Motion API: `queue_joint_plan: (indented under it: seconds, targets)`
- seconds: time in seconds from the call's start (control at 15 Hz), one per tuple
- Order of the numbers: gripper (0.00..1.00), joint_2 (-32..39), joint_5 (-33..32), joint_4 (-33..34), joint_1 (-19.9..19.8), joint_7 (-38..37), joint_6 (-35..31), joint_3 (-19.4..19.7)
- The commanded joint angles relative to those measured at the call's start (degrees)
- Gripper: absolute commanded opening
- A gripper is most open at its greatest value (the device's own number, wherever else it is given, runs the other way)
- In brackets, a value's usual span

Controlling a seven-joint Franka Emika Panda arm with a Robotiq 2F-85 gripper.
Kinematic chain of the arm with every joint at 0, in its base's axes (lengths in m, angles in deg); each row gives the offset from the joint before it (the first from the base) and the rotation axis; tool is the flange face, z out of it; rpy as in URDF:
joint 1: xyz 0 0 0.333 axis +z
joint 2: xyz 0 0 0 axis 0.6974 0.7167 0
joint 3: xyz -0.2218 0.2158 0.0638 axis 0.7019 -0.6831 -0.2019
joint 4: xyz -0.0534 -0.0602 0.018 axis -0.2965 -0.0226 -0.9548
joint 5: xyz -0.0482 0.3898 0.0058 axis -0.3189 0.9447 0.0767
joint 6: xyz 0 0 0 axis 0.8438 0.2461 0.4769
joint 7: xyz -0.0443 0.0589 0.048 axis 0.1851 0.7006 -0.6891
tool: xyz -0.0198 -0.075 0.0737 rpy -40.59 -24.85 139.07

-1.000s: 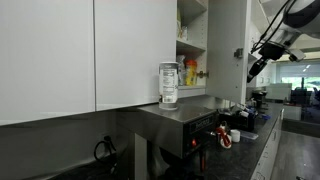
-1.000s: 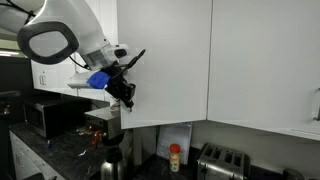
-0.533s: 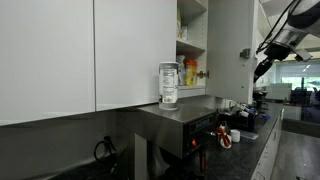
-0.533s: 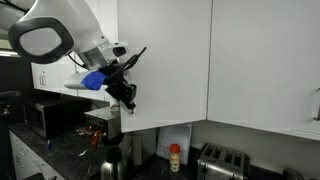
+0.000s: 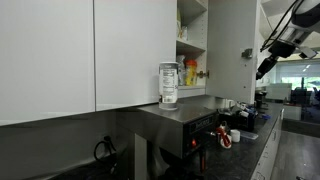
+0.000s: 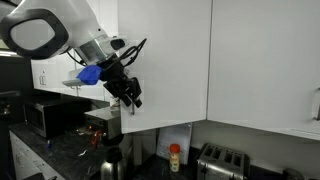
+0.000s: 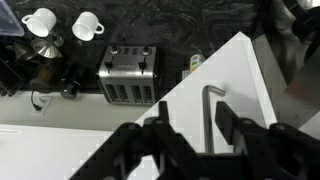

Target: Open the cupboard door, place the sugar in the cupboard, then close the cupboard door

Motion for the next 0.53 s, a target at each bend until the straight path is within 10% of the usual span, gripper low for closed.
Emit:
queue_joint_plan:
  seconds: [0.0,0.47]
  targets:
    - [0.84,0.31,-1.93,0.52,-1.73,-0.04,0.30,-0.58]
    - [1.00,-0.35,-3.87,1.24,-2.38,-0.04,6.14,-1.24]
